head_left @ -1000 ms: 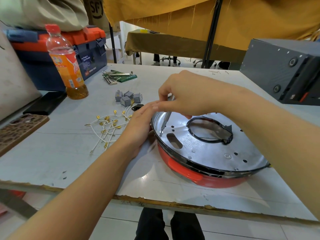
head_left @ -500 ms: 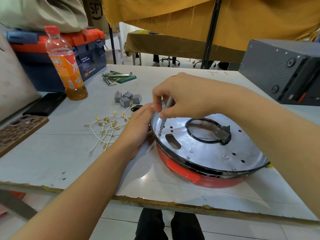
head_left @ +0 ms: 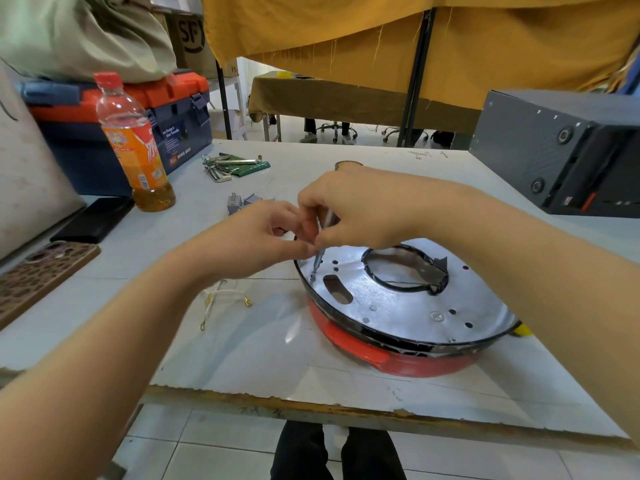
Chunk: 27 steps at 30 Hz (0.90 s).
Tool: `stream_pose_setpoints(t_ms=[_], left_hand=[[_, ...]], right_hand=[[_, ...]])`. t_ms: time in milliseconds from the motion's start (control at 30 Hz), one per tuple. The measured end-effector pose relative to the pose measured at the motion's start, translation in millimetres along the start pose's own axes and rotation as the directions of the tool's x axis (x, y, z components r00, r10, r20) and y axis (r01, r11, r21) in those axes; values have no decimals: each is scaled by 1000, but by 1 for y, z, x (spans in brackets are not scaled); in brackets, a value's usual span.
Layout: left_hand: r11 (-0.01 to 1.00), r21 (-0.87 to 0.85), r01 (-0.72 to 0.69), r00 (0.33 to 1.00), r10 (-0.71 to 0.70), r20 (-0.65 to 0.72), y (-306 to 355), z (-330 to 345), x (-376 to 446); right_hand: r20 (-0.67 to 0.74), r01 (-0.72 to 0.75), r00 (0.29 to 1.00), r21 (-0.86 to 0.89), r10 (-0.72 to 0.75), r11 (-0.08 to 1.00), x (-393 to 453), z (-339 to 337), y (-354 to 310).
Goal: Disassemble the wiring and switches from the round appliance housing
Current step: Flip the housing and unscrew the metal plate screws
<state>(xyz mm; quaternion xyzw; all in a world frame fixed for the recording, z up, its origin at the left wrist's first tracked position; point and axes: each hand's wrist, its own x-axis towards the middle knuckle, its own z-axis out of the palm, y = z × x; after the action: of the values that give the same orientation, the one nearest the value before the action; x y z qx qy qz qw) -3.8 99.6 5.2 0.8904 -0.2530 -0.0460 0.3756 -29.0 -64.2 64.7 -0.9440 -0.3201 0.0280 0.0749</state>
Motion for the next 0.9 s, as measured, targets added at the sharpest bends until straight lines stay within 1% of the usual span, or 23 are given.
stream_pose_setpoints(t_ms=[100, 200, 300, 400, 567, 734, 900], left_hand=[[988, 152, 15, 995, -30, 97, 5, -8, 1], [978, 191, 83, 987, -107, 120, 10, -8, 4], [974, 191, 122, 982, -147, 121, 14, -7, 6], [955, 247, 166, 974, -198, 110, 17, -4, 7], [934, 278, 223, 965, -252, 73, 24, 0, 7], [915, 341, 215, 967, -249, 57, 30, 4, 8], [901, 379, 214, 966, -253, 57, 31, 5, 10]], right_hand=[[26, 2, 1000, -19, -2, 1000, -1, -1, 2], [23, -14, 1000, -31, 15, 999, 0, 0, 3], [17, -55, 998, -3, 55, 998, 2, 1, 4], [-16, -87, 996, 14, 87, 996, 5, 3, 6], [-34, -93, 995, 56, 95, 994, 8, 5, 10], [-1, -95, 995, 113, 96, 989, 4, 0, 14], [-4, -106, 994, 111, 107, 988, 3, 1, 18]])
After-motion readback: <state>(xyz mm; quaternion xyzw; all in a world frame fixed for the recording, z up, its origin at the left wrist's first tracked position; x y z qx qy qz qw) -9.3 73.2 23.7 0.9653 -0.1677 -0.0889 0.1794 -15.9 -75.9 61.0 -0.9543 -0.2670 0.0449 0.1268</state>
